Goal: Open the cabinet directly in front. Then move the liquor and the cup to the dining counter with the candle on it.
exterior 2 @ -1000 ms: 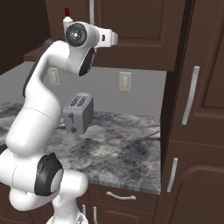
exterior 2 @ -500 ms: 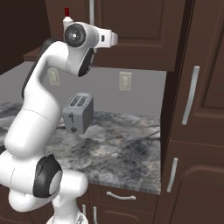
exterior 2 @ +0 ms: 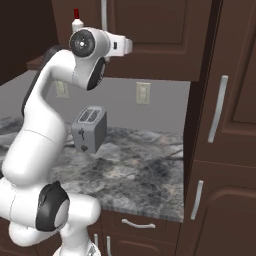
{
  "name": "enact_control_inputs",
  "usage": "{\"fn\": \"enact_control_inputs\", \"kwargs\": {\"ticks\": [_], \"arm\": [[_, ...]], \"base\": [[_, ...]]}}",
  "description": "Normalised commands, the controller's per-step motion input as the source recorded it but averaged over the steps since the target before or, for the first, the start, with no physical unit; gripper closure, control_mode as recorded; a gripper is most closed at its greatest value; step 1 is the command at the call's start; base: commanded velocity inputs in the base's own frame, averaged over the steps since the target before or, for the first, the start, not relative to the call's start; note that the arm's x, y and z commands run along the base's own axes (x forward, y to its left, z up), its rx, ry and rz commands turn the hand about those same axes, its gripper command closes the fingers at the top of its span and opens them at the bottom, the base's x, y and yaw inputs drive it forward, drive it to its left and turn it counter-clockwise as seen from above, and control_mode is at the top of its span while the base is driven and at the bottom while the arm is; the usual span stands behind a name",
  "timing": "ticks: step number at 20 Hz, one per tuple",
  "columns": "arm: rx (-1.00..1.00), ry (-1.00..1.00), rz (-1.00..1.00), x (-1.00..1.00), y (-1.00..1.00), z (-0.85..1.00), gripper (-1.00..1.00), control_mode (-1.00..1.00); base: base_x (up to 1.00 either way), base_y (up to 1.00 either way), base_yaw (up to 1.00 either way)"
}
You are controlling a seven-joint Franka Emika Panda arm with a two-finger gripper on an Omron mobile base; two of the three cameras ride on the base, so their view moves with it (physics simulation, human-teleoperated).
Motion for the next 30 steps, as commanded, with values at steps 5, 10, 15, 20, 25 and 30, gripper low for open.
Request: {"fn": "enact_control_inputs", "kwargs": {"ticks": [5,10,15,20,25,30], "arm": [[0.14,-0.18,0.0,-0.54,-0.63,0.05,1.0,-1.0],[0.17,-0.21,0.0,-0.62,-0.81,0.16,1.0,-1.0],[0.17,-0.21,0.0,-0.54,-0.87,0.3,1.0,-1.0],[0.19,-0.18,0.0,-0.47,-0.95,0.47,1.0,-1.0],[0.07,-0.05,0.0,-0.18,-0.33,0.23,1.0,-1.0],[0.0,-0.01,0.0,0.0,0.0,-0.01,1.0,-1.0]], "base": [[0.0,0.0,0.0],[0.0,0.0,0.0],[0.0,0.0,0.0],[0.0,0.0,0.0],[0.0,0.0,0.0],[0.0,0.0,0.0]]}}
